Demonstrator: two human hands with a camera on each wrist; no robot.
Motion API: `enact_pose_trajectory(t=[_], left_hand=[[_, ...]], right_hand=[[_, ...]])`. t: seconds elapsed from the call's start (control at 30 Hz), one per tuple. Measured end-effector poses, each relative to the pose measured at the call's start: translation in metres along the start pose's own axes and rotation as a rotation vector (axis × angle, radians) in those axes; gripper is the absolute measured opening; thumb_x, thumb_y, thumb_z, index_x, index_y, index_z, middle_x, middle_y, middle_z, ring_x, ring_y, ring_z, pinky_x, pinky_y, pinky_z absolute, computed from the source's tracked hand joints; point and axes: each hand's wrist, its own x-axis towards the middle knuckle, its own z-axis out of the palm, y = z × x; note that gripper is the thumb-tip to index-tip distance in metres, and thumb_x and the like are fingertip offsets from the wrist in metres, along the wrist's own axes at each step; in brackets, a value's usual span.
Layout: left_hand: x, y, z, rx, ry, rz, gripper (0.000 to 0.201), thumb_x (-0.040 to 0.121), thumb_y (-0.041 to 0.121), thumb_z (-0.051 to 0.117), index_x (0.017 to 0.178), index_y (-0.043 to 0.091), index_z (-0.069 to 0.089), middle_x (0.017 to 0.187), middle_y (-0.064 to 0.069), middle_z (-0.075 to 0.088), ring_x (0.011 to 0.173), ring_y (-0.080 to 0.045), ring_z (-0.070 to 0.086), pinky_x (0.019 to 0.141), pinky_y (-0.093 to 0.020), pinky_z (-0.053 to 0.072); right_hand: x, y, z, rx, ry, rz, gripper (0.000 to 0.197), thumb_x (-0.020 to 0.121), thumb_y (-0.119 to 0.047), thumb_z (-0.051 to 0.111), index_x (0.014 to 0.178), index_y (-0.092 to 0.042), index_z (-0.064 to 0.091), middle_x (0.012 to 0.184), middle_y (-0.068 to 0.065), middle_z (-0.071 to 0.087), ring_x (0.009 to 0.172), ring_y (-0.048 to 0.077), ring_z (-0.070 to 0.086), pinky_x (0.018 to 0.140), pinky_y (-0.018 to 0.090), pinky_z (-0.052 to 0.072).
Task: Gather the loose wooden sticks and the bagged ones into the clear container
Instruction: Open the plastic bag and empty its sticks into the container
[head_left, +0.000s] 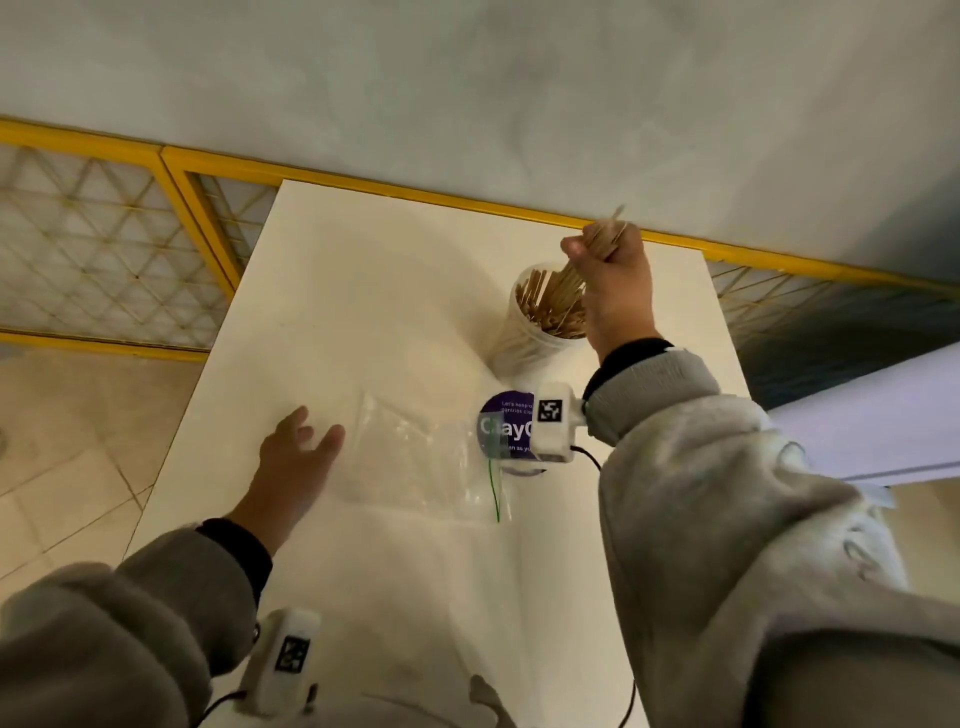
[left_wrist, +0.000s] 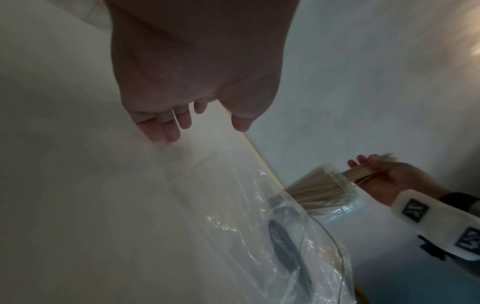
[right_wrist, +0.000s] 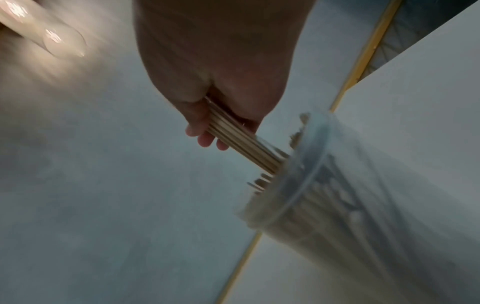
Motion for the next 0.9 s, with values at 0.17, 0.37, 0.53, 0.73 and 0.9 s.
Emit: enact_pose_trajectory(t=[0.17, 0.37, 0.53, 0.73, 0.9], left_hand=[[0.004, 0.002, 0.0, 0.19, 0.026, 0.311, 0.061, 0.09, 0.034, 0.057, 0.143, 0.019, 0.032, 0.141, -0.011, 0.035, 0.126, -0.025, 0.044, 0.106, -0.039, 0.037], [0.007, -0.008, 0.008, 0.55, -0.074, 0.761, 0.058, 0.091, 0.04, 0.035, 0.143, 0.014, 0.033, 0.148, -0.009, 0.034, 0.137, -0.024, 0.032, 0.111, -0.039, 0.031], [0.02, -0.024, 0.01, 0.892, -0.286, 0.852, 0.064, 0.091, 0.042, 0.021, 0.15, 0.018, 0.013, 0.159, 0.0, 0.008, 0.145, -0.023, 0.009, 0.115, -0.044, 0.018], [0.028, -0.027, 0.013, 1.142, -0.394, 0.751, 0.079, 0.08, 0.056, -0.001, 0.148, 0.018, -0.011, 0.152, 0.004, -0.02, 0.142, -0.018, -0.013, 0.117, -0.042, 0.004], [0.027, -0.031, 0.014, 1.202, -0.369, 0.786, 0.074, 0.085, 0.051, 0.004, 0.15, 0.015, -0.002, 0.158, -0.005, -0.008, 0.146, -0.032, -0.001, 0.115, -0.049, 0.007]], right_hand=[[0.001, 0.016, 0.0, -0.16, 0.071, 0.021, 0.025, 0.087, -0.009, 0.063, 0.108, -0.019, 0.052, 0.087, -0.005, 0.065, 0.078, 0.006, 0.062, 0.071, 0.013, 0.046], [-0.016, 0.041, -0.011, -0.847, -0.185, -0.323, 0.048, 0.101, -0.037, 0.03, 0.138, -0.011, 0.047, 0.138, 0.009, 0.054, 0.13, 0.022, 0.046, 0.115, 0.034, 0.027], [-0.017, 0.052, -0.013, -1.349, -0.479, -0.385, 0.063, 0.099, -0.052, 0.011, 0.147, -0.019, 0.033, 0.155, 0.005, 0.034, 0.147, 0.023, 0.019, 0.119, 0.051, -0.001], [-0.023, 0.046, -0.011, -1.338, -0.427, -0.52, 0.049, 0.1, -0.045, 0.029, 0.139, -0.022, 0.047, 0.155, 0.003, 0.034, 0.147, 0.029, 0.015, 0.118, 0.049, 0.004], [-0.078, 0.025, -0.001, -0.918, -0.18, -0.154, 0.058, 0.097, -0.053, 0.034, 0.078, -0.007, 0.064, 0.081, 0.01, 0.067, 0.079, 0.028, 0.059, 0.072, 0.033, 0.041]])
